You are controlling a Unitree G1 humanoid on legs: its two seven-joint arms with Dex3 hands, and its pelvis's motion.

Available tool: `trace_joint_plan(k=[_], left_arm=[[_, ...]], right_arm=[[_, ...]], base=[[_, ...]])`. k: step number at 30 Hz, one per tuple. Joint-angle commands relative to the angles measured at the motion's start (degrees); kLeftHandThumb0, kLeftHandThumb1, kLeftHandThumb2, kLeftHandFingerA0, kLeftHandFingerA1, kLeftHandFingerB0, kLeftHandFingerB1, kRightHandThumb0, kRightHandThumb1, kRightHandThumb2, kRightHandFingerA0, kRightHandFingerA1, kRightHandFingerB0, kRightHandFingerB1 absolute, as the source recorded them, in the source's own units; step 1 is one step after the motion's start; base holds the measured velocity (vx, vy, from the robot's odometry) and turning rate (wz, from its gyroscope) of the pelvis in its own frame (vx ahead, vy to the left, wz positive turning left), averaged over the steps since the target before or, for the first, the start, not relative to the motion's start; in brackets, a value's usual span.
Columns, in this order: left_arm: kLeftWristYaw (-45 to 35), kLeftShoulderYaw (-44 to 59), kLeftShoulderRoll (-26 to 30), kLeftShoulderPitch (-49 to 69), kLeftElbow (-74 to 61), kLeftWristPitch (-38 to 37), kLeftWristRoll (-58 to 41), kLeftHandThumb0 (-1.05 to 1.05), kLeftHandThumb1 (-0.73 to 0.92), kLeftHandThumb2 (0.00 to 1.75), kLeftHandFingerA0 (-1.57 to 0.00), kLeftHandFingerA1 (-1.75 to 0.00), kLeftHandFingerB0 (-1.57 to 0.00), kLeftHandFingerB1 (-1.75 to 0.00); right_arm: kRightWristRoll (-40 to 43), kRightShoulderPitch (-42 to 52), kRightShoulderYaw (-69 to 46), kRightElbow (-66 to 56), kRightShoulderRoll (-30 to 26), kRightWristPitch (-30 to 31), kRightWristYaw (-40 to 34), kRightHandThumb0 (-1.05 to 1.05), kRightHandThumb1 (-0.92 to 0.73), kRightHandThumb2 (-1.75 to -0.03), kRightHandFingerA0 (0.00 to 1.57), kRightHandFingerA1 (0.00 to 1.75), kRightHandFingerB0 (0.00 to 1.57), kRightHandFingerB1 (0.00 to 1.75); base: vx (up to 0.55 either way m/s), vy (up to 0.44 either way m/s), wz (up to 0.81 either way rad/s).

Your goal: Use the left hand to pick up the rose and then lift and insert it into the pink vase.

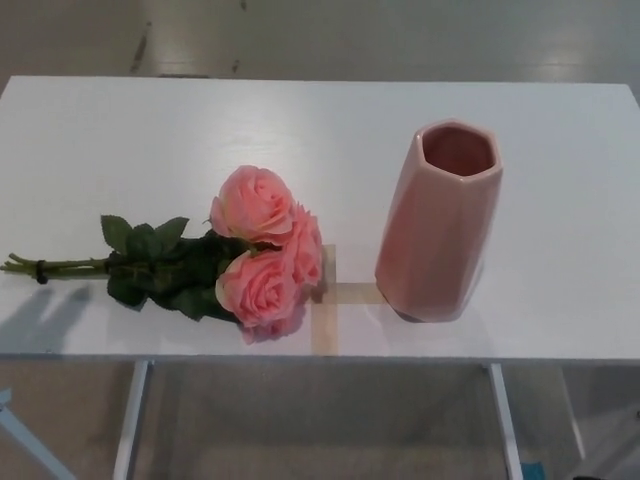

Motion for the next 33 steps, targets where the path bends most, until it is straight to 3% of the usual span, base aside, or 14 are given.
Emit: trace_joint_plan(k=[1,6,16,17,18,33], left_arm=[[0.34,-8.74,5.44,-9.94,10.07,2.12,11.55,-0.26,0.4,0.6,-0.03,-0.25,-0.06,-0.24],[2.16,-16.67,8.13,-17.29,21.39,-0.15,19.26,-0.31,0.43,0.56,-0.03,-0.24,-0.06,-0.24],[-0.09,-26.46,10.44,-26.35,27.74,4.3,23.58,-0.31,0.43,0.55,-0.02,-0.24,-0.03,-0.23],[-0.72,-28.79,10.68,-28.32,29.02,5.45,25.43,-0.39,0.31,0.68,0.0,-0.23,0.0,-0.21],[-1.6,-31.53,10.87,-30.68,30.46,6.93,27.78,-0.39,0.31,0.68,0.0,-0.23,0.0,-0.21],[0.33,-43.05,7.88,-41.99,38.24,10.97,36.69,-0.43,0.32,0.69,0.0,-0.2,0.0,-0.19]], right_arm=[[0.66,0.28,-0.15,-0.27,0.21,-0.81,0.21,-0.22,-0.63,-0.58,0.62,0.51,0.54,0.47],[0.7,0.3,-0.15,-0.25,0.4,-0.96,0.36,-0.22,-0.63,-0.58,0.62,0.51,0.55,0.47],[0.73,-0.56,-0.29,0.29,0.25,-0.76,0.21,-0.22,-0.63,-0.58,0.63,0.51,0.55,0.47],[0.81,-0.62,-0.34,0.22,0.29,-0.7,0.27,-0.22,-0.64,-0.58,0.63,0.51,0.55,0.47],[0.91,-0.69,-0.4,0.12,0.34,-0.62,0.36,-0.22,-0.64,-0.58,0.63,0.51,0.55,0.47],[0.52,-0.95,-0.08,-0.25,0.41,-0.78,0.11,-0.23,-0.63,-0.58,0.62,0.51,0.54,0.47]], base=[[0.0,0.0,0.0],[0.0,0.0,0.0],[0.0,0.0,0.0],[0.0,0.0,0.0],[0.0,0.0,0.0],[0.0,0.0,0.0]])
